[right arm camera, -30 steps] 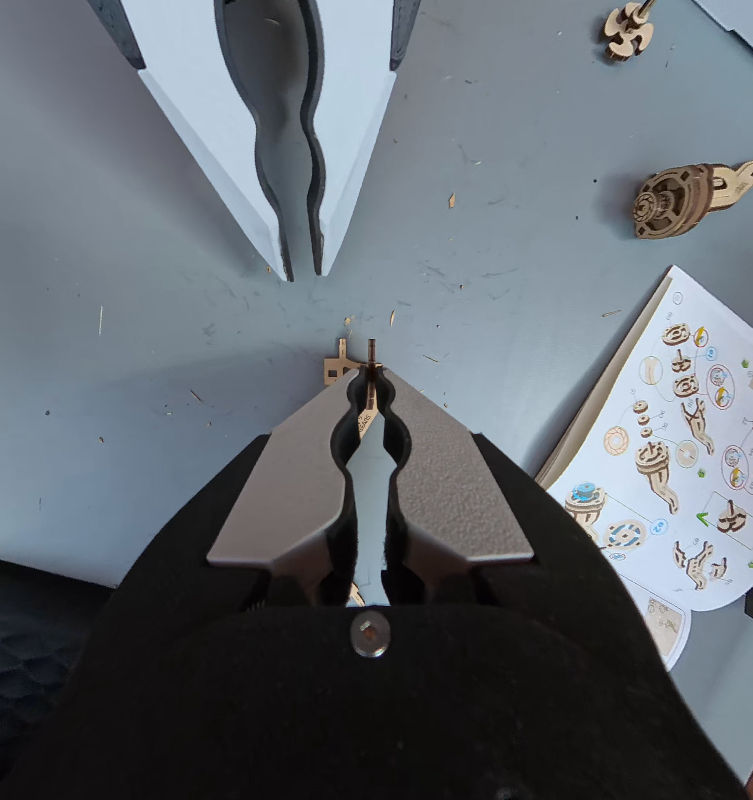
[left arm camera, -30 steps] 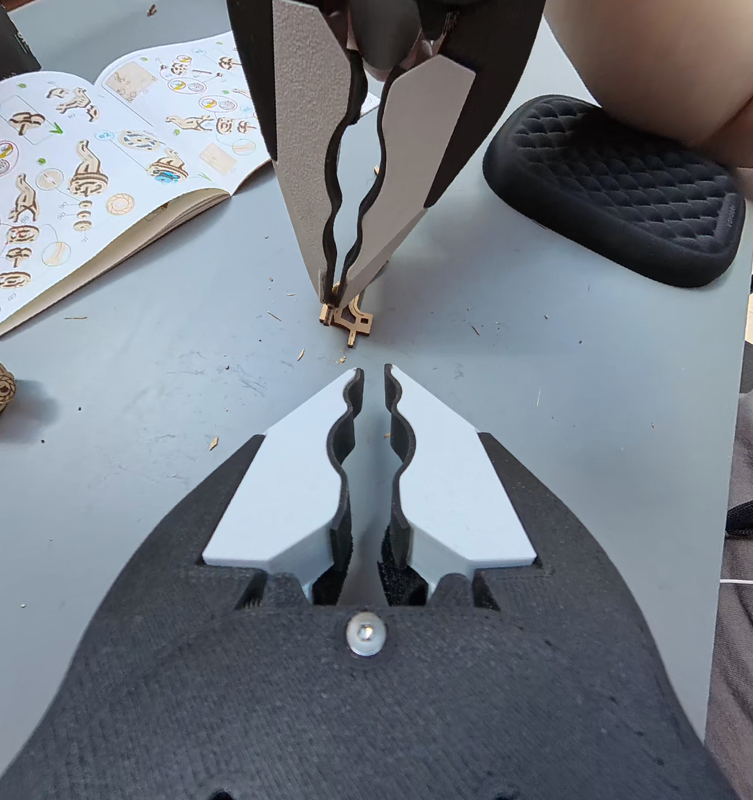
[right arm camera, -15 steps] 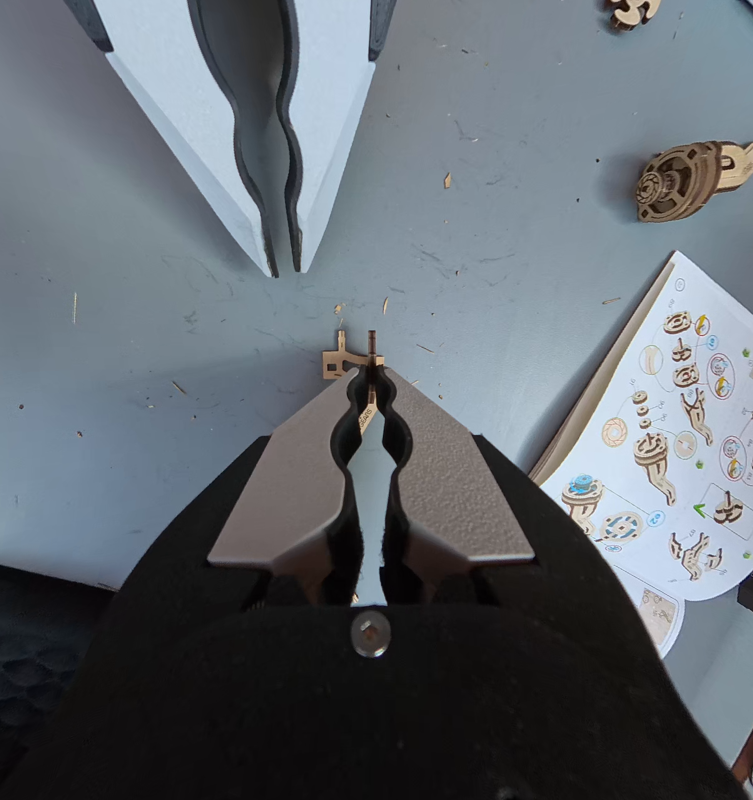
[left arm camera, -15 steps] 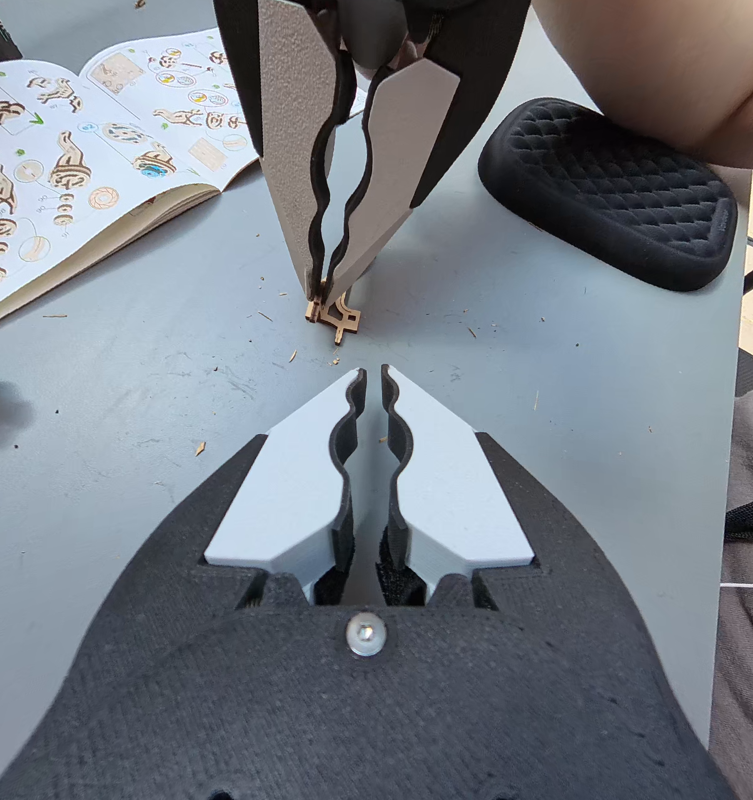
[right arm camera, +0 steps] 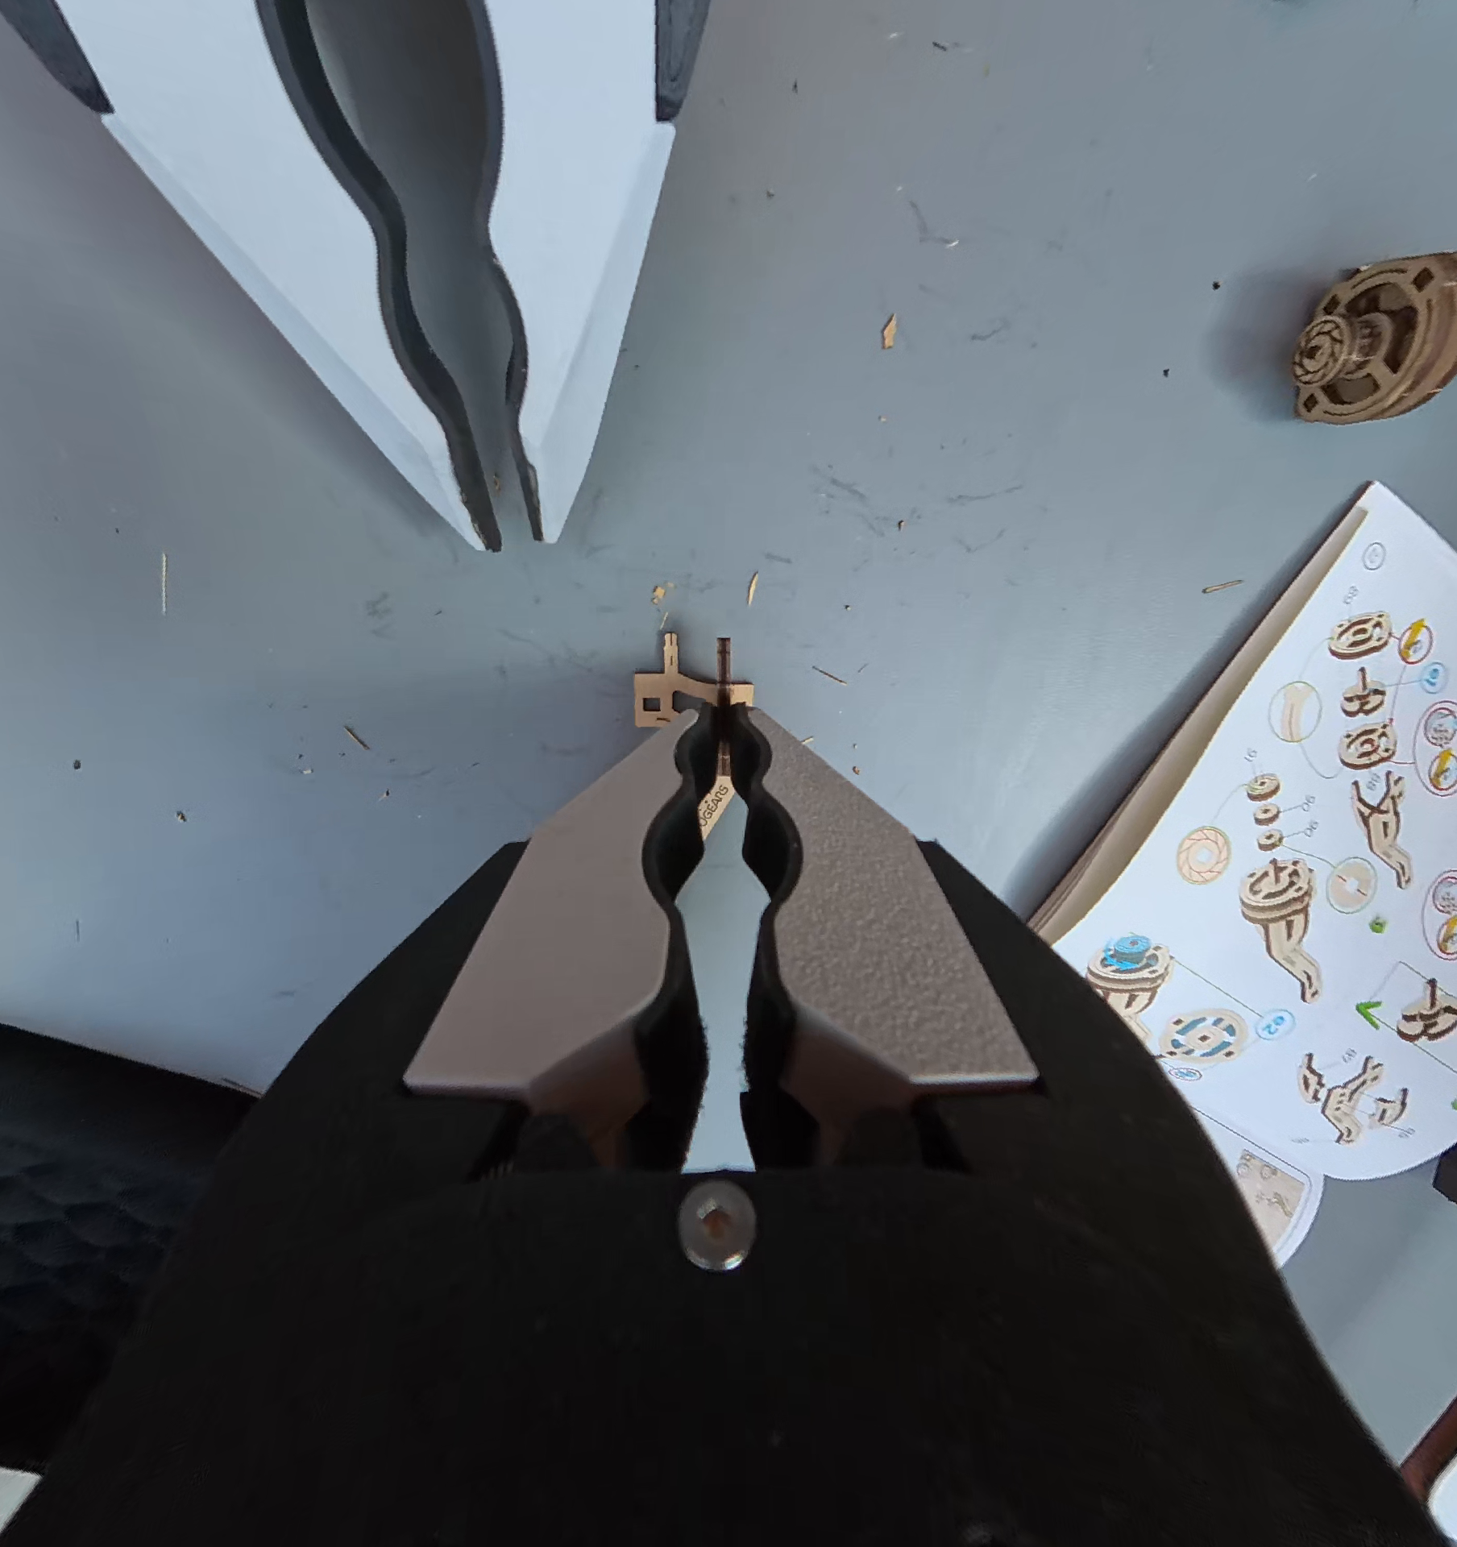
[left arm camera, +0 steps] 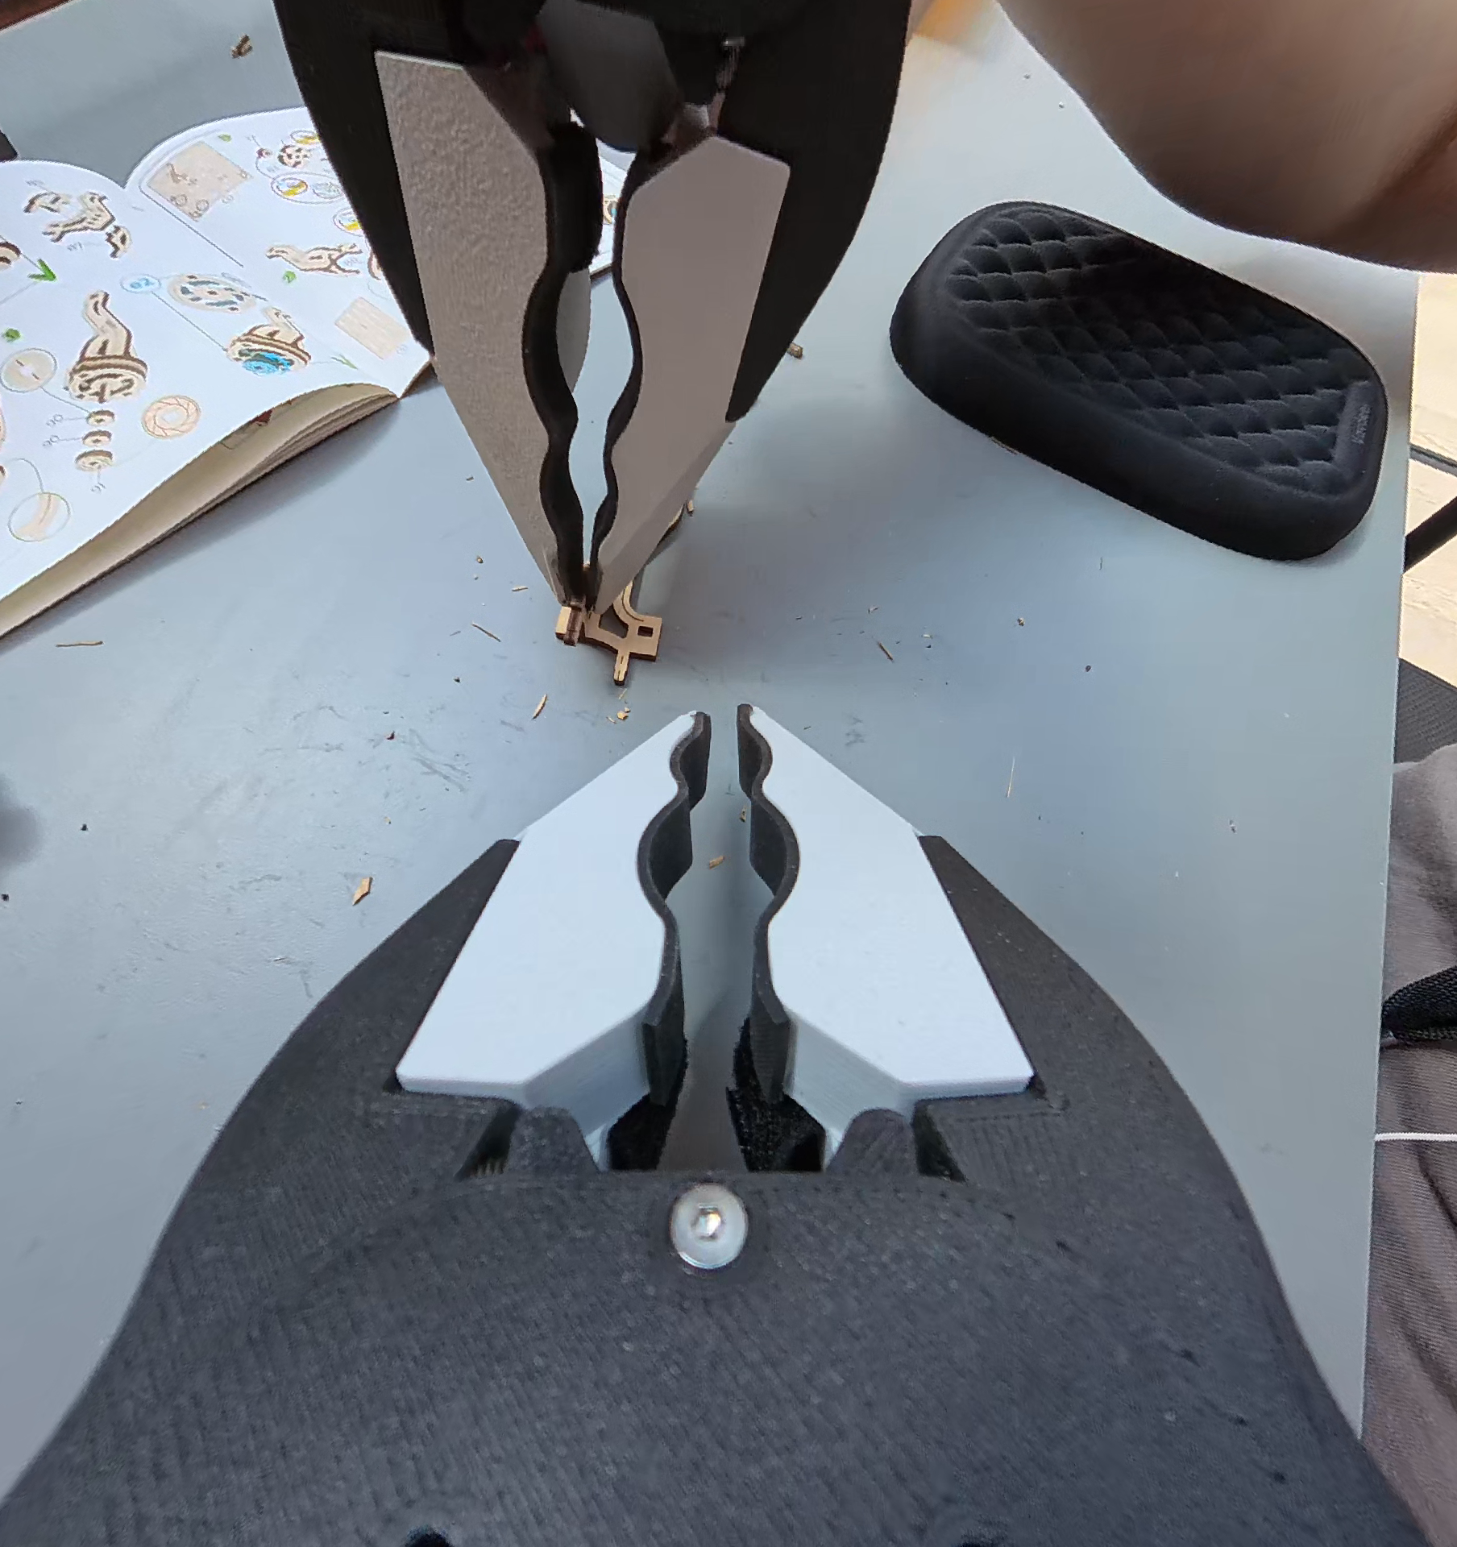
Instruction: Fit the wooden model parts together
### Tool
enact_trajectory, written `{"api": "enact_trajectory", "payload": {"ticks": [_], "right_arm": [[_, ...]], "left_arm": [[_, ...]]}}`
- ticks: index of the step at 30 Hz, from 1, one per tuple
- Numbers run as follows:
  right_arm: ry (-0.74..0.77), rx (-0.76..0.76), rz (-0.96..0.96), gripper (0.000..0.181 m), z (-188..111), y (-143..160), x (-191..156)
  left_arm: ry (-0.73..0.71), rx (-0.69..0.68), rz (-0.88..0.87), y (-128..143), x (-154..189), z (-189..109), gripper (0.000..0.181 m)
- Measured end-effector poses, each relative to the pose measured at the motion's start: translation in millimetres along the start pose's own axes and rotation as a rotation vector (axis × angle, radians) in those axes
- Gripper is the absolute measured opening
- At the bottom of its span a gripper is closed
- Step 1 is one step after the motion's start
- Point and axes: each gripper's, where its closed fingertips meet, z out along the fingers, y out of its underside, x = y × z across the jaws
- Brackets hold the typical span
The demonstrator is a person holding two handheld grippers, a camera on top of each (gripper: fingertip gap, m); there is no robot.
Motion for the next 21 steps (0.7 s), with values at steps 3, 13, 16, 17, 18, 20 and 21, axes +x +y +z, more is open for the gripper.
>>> {"api": "enact_trajectory", "payload": {"ticks": [3, 13, 16, 17, 18, 20, 21], "right_arm": [[0.030, -0.009, -0.012, 0.002, 0.1, 0.2, -0.1], [-0.098, 0.048, 0.050, 0.003, 0.3, -0.6, -0.3], [-0.054, 0.058, 0.043, 0.002, -0.3, -1.1, -0.4], [-0.053, 0.062, 0.046, 0.002, -1.5, -0.3, -2.6], [-0.045, 0.070, 0.053, 0.003, -4.1, -0.2, -3.4], [-0.007, 0.082, 0.054, 0.006, -10.7, 1.0, -0.4], [-0.003, 0.077, 0.054, 0.006, -12.8, 3.1, -0.4]], "left_arm": [[0.000, 0.011, -0.002, -0.9, -0.2, -1.8, 0.005], [0.016, 0.026, 0.002, -2.4, 4.3, -1.8, 0.005], [0.017, 0.028, -0.003, -1.3, 4.4, -2.4, 0.005], [0.019, 0.031, -0.006, -1.5, 4.5, -2.6, 0.005], [0.021, 0.035, -0.008, -1.8, 4.3, -2.8, 0.005], [0.024, 0.040, -0.008, -2.2, 4.2, -2.9, 0.005], [0.026, 0.040, -0.008, -2.1, 4.2, -2.9, 0.005]]}}
